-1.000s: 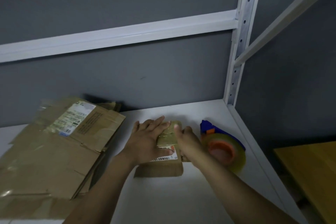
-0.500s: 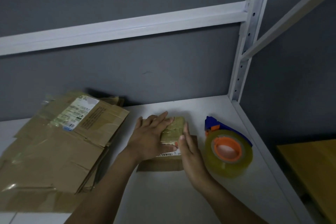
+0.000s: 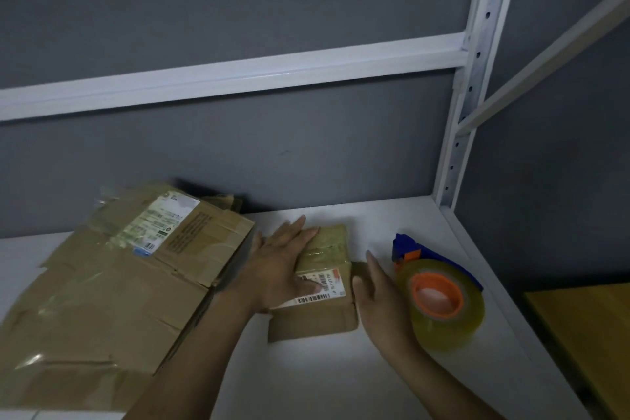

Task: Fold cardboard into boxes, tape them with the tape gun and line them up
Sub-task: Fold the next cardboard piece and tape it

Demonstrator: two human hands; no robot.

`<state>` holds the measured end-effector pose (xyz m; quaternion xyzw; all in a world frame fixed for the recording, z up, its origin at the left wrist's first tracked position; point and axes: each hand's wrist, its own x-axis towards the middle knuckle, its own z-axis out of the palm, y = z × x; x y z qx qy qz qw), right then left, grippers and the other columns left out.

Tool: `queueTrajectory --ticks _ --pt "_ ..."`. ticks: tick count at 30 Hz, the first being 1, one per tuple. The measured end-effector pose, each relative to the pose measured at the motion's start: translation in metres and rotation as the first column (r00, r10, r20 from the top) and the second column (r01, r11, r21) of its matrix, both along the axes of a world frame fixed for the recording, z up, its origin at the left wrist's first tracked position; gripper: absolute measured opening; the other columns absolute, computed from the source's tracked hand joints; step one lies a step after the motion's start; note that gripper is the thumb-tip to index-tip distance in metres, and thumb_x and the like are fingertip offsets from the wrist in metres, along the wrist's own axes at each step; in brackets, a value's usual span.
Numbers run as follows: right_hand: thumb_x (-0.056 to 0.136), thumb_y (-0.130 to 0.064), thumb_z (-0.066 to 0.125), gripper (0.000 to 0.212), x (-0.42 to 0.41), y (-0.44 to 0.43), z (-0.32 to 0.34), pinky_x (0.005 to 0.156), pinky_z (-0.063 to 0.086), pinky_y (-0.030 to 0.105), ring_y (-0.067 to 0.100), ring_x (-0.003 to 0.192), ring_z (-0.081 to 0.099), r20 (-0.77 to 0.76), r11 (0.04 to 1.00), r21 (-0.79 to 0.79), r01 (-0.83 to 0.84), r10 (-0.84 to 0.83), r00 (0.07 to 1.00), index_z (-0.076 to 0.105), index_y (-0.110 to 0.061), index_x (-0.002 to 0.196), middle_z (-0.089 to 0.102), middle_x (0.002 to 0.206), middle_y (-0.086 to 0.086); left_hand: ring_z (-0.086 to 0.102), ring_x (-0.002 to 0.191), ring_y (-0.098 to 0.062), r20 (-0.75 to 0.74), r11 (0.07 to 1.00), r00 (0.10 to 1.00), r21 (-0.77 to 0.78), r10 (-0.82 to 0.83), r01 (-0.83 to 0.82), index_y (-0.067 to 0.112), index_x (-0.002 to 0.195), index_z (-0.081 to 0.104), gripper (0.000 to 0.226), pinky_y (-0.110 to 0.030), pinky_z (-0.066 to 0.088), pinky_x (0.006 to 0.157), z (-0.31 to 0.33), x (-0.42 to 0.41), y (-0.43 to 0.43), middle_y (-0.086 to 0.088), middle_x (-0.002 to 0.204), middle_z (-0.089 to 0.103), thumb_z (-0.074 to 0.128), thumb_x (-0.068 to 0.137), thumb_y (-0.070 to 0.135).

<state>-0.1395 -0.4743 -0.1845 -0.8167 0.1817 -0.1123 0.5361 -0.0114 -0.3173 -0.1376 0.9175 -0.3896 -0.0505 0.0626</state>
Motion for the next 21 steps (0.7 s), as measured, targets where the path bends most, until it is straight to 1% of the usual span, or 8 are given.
queueTrajectory --ticks 2,5,9,11,13,15,17,21 --pt "0.100 -0.039 0.041 0.049 -0.001 0.002 0.004 0.074 0.036 0.001 0.003 0.115 0.046 0.128 0.931 -0.349 0.107 -0.065 0.990 0.032 -0.031 0.147 0.042 0.141 -0.006 -0.006 0.149 -0.022 -0.009 0.997 0.998 -0.050 0.059 -0.059 0.036 0.149 0.016 0.094 -0.053 -0.005 0.118 -0.001 0.002 0.010 0.015 0.161 0.002 0.065 0.075 0.066" --pt "0.091 -0.046 0.052 0.039 0.010 0.006 0.004 0.086 0.046 0.023 0.018 0.122 0.047 0.288 0.723 -0.684 0.098 0.144 0.947 0.062 -0.028 0.124 0.051 0.136 0.001 0.009 0.147 -0.027 0.018 0.994 0.998 -0.095 0.059 -0.057 0.031 0.142 0.030 0.087 -0.047 0.012 0.118 -0.005 -0.002 0.011 0.013 0.160 0.013 0.068 0.072 0.066" --pt "0.070 -0.030 0.082 0.029 0.028 -0.011 0.014 0.069 0.054 0.035 0.028 0.108 0.058 0.196 0.612 -0.787 0.074 0.134 0.972 0.075 -0.026 0.098 0.065 0.116 0.002 0.018 0.143 -0.018 -0.027 0.997 0.999 -0.073 0.019 -0.021 0.039 0.146 0.029 0.090 -0.038 0.015 0.117 0.000 -0.003 0.014 0.014 0.160 0.013 0.056 0.068 0.076" --pt "0.070 -0.028 0.082 0.038 0.036 -0.025 0.022 0.068 0.053 0.035 0.031 0.111 0.056 0.090 0.552 -0.833 0.038 0.066 0.994 0.072 -0.029 0.107 0.062 0.123 0.004 0.016 0.141 -0.012 -0.134 0.992 0.991 -0.123 0.000 -0.016 0.045 0.145 0.029 0.095 -0.025 0.012 0.115 0.002 -0.004 0.018 0.026 0.155 0.010 0.060 0.062 0.079" --pt "0.083 -0.029 0.071 0.047 0.045 -0.040 0.025 0.083 0.049 0.037 0.031 0.124 0.046 0.014 0.538 -0.843 -0.013 0.046 0.999 0.059 -0.032 0.129 0.051 0.138 0.005 0.018 0.141 -0.009 -0.168 0.977 0.983 -0.211 -0.069 0.032 0.052 0.139 0.027 0.100 -0.024 0.013 0.117 -0.003 -0.007 0.017 0.037 0.147 0.008 0.057 0.050 0.085" --pt "0.097 -0.034 0.051 0.050 0.051 -0.053 0.025 0.102 0.036 0.033 0.024 0.137 0.030 -0.109 0.585 -0.797 -0.148 0.103 0.989 0.038 -0.034 0.145 0.034 0.152 0.001 0.028 0.139 -0.014 -0.144 0.953 0.984 -0.297 -0.105 0.059 0.062 0.134 0.026 0.097 -0.033 0.022 0.118 -0.015 -0.012 0.012 0.036 0.147 0.015 0.054 0.046 0.092" --pt "0.100 -0.033 0.045 0.049 0.044 -0.065 0.028 0.111 0.026 0.033 0.020 0.139 0.028 -0.129 0.648 -0.738 -0.190 0.140 0.982 0.033 -0.031 0.147 0.032 0.153 -0.001 0.037 0.133 -0.017 -0.140 0.926 0.987 -0.377 -0.083 0.024 0.064 0.133 0.033 0.090 -0.032 0.029 0.114 -0.019 -0.015 0.002 0.036 0.146 0.023 0.054 0.050 0.091" --pt "0.096 -0.028 0.054 0.056 0.003 -0.101 0.024 0.102 0.041 0.035 0.020 0.123 0.048 -0.059 0.711 -0.703 0.022 -0.089 0.994 0.033 -0.026 0.147 0.053 0.136 0.002 0.031 0.125 -0.015 0.008 0.979 1.000 -0.202 0.026 -0.023 0.042 0.147 0.029 0.080 -0.021 0.031 0.100 -0.009 -0.033 -0.024 0.027 0.154 0.017 0.054 0.077 0.072"
